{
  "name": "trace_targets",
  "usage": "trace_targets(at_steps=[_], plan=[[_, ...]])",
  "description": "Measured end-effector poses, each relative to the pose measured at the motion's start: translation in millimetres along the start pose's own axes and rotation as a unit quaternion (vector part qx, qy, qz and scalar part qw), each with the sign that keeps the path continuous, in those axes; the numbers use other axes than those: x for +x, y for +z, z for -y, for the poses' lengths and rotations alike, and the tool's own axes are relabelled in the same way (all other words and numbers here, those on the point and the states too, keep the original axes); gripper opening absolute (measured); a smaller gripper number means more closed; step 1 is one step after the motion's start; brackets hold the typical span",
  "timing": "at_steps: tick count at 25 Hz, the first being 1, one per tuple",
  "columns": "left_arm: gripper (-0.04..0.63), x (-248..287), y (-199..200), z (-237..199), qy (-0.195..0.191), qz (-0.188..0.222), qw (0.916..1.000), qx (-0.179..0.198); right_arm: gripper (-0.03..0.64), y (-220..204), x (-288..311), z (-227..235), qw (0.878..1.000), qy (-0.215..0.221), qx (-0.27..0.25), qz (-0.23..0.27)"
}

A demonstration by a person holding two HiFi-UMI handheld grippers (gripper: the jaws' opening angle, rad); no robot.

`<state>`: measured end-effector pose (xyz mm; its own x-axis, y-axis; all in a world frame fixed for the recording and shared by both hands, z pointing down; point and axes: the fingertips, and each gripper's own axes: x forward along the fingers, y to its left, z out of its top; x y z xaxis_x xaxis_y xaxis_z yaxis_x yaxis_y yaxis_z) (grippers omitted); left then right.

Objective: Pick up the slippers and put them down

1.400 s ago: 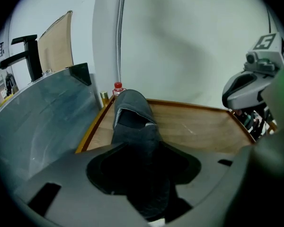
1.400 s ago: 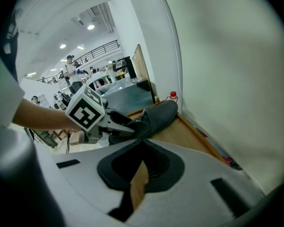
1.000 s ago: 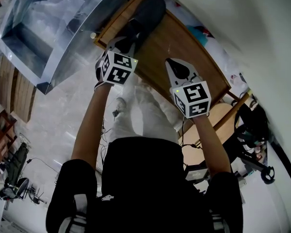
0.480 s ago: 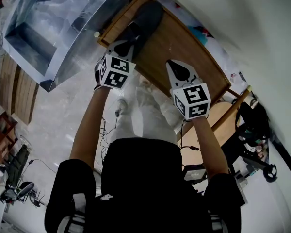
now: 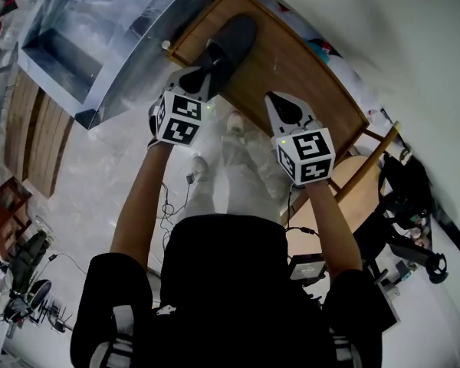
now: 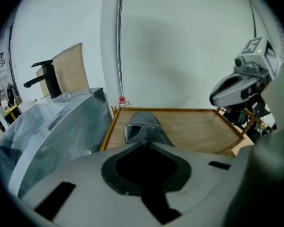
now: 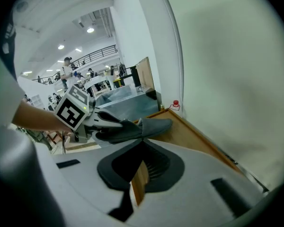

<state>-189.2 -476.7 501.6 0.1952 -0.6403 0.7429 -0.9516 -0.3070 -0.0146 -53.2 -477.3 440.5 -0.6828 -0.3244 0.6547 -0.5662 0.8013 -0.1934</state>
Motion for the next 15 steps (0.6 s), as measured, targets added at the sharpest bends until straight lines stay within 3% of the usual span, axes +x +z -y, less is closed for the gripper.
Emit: trace_targets(at_steps=[15], plan=[[0.023,-125,-23,9,0.015,0.048,0.9987,0.0,-0.002,14,-53,-85,0.999,-0.018,-0.034,0.037]])
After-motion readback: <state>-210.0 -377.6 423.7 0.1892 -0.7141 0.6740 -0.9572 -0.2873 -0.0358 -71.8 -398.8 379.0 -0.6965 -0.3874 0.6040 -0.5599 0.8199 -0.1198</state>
